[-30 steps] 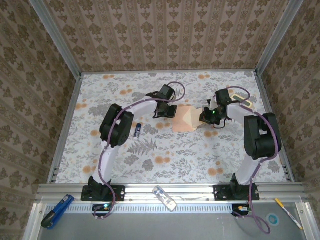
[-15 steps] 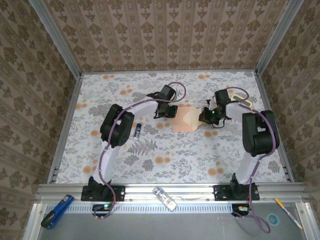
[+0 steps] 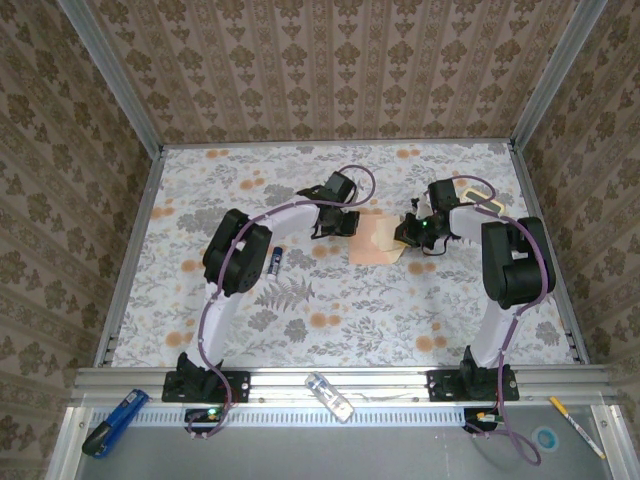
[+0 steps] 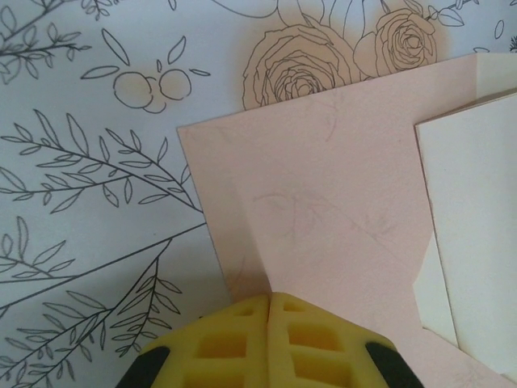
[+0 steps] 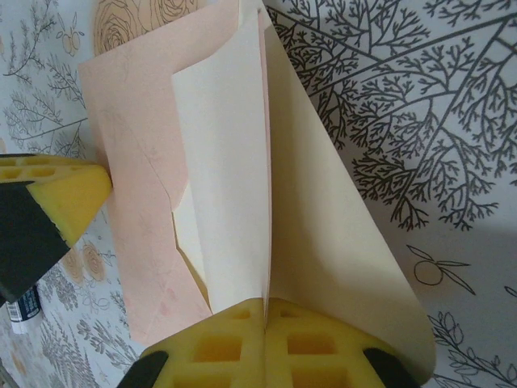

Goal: Place the letter into the envelope and seal it

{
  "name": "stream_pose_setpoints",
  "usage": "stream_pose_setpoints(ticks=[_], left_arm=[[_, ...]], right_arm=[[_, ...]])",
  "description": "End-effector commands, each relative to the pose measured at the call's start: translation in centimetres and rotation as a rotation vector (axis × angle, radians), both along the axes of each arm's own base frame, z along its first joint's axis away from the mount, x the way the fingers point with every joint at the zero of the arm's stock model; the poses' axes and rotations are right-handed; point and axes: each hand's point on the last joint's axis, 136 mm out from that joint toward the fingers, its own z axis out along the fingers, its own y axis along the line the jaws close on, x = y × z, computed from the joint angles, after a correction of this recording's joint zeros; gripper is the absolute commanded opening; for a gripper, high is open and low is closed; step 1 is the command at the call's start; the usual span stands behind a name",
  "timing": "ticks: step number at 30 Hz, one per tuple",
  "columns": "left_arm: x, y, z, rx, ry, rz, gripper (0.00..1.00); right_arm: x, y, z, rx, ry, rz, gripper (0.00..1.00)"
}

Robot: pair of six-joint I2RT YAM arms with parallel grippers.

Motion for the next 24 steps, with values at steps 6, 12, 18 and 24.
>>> stream_pose_setpoints(ticks=[6, 12, 18, 24], left_arm=[[-2.2, 0.9, -3.5, 0.075, 0.11, 0.019, 0.0], [-2.4, 1.3, -3.5, 0.079, 0.119, 0.045, 0.0], [-2.5, 1.2, -3.4, 0.065, 0.122, 0.048, 0.0], [-2.7, 1.0, -3.3, 0.054, 0.127, 0.049, 0.0]], right_arm=[[-0.6, -1.7, 0.8, -0.107, 0.011, -0.065, 0.0], [-1.3, -2.5, 1.1, -0.14, 0.033, -0.1, 0.0], [-1.9, -1.7, 0.7, -0.12, 0.061, -0.074, 0.0], [-2.4, -1.1, -0.7, -0.119, 0.086, -0.061, 0.0]])
